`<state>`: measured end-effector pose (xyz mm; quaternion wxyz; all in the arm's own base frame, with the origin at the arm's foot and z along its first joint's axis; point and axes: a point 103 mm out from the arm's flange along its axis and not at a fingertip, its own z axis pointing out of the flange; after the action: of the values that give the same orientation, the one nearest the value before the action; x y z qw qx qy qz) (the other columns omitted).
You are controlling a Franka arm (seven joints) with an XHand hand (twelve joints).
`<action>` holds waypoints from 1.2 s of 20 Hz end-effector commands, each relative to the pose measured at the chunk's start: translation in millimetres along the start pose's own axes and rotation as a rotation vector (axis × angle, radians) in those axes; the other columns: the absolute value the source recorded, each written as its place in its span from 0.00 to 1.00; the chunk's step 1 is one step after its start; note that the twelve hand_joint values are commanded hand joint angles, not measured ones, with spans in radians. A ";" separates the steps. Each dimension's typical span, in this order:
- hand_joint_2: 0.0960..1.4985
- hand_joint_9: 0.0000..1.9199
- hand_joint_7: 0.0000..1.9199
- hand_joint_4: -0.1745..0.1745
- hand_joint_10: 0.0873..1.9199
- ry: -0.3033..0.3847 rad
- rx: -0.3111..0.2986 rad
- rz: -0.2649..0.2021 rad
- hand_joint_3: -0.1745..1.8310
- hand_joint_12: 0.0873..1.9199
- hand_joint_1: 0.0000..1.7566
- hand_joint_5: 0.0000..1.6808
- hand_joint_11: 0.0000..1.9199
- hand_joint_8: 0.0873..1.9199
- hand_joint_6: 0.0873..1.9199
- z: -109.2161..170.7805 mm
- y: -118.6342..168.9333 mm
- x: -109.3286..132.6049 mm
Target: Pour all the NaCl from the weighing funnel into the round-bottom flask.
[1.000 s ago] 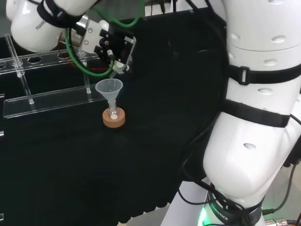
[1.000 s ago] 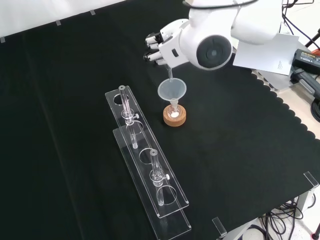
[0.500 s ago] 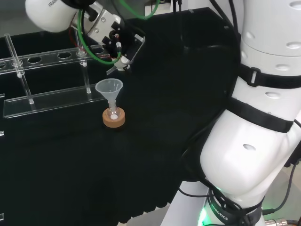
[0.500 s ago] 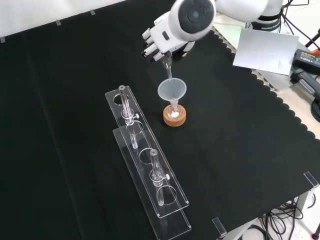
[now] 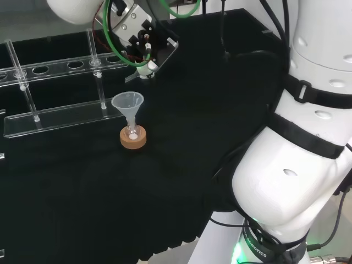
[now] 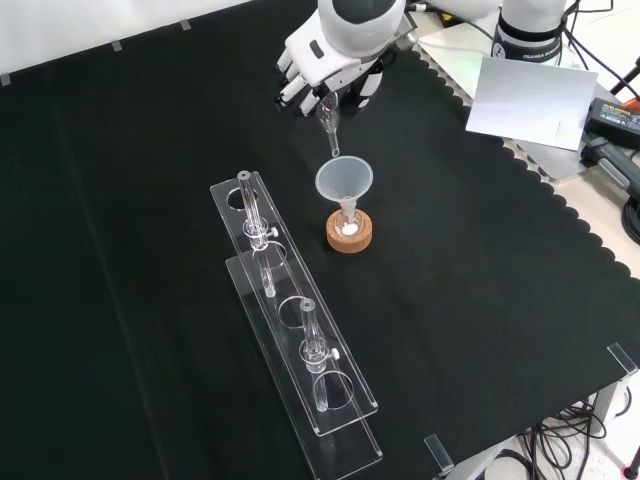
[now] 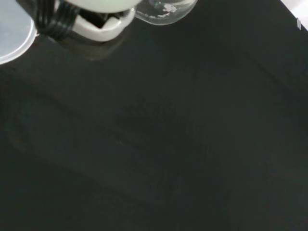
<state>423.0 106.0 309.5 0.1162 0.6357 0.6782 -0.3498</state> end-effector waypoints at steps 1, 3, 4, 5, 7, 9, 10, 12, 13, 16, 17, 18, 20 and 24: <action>0.44 0.57 0.33 1.00 0.04 0.048 -0.015 0.003 0.35 0.43 0.64 0.78 0.54 0.30 0.25 3.7 0.1 -8.7; 0.44 0.58 0.33 1.00 0.04 0.073 -0.014 0.003 0.35 0.43 0.64 0.78 0.54 0.30 0.25 6.3 0.8 -11.7; 0.44 0.58 0.33 1.00 0.04 0.084 -0.013 0.003 0.35 0.43 0.64 0.78 0.54 0.30 0.25 7.8 1.2 -13.2; 0.44 0.58 0.33 1.00 0.04 0.094 -0.013 0.003 0.35 0.43 0.64 0.78 0.54 0.30 0.25 9.3 1.5 -14.8; 0.44 0.58 0.33 1.00 0.04 0.120 -0.015 0.005 0.35 0.43 0.64 0.78 0.54 0.30 0.25 12.3 2.2 -18.9; 0.44 0.58 0.33 1.00 0.04 0.138 -0.021 0.006 0.35 0.43 0.64 0.78 0.54 0.30 0.25 15.1 2.9 -22.5; 0.44 0.58 0.33 1.00 0.04 0.145 -0.025 0.005 0.35 0.43 0.64 0.78 0.54 0.30 0.25 16.6 3.2 -23.9; 0.44 0.58 0.33 1.00 0.04 0.160 -0.034 0.007 0.35 0.43 0.64 0.78 0.54 0.30 0.25 20.3 4.1 -26.7; 0.44 0.58 0.33 1.00 0.04 0.170 -0.037 0.007 0.35 0.43 0.64 0.78 0.54 0.30 0.25 22.0 4.6 -28.1; 0.44 0.58 0.33 1.00 0.04 0.209 -0.052 0.013 0.35 0.43 0.64 0.78 0.54 0.30 0.25 27.3 5.9 -34.0; 0.44 0.58 0.33 1.00 0.04 0.226 -0.055 0.014 0.35 0.43 0.64 0.78 0.54 0.30 0.25 28.9 6.4 -36.0; 0.44 0.58 0.33 1.00 0.04 0.239 -0.059 0.016 0.35 0.43 0.64 0.78 0.54 0.30 0.25 30.6 6.8 -38.0; 0.44 0.58 0.33 1.00 0.04 0.262 -0.067 0.020 0.35 0.43 0.64 0.78 0.54 0.30 0.25 33.5 7.4 -41.8; 0.44 0.58 0.33 1.00 0.04 0.306 -0.081 0.022 0.35 0.43 0.64 0.78 0.54 0.30 0.25 38.5 8.1 -49.6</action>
<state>424.7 76.1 308.4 0.0686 0.6590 0.6959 -0.2768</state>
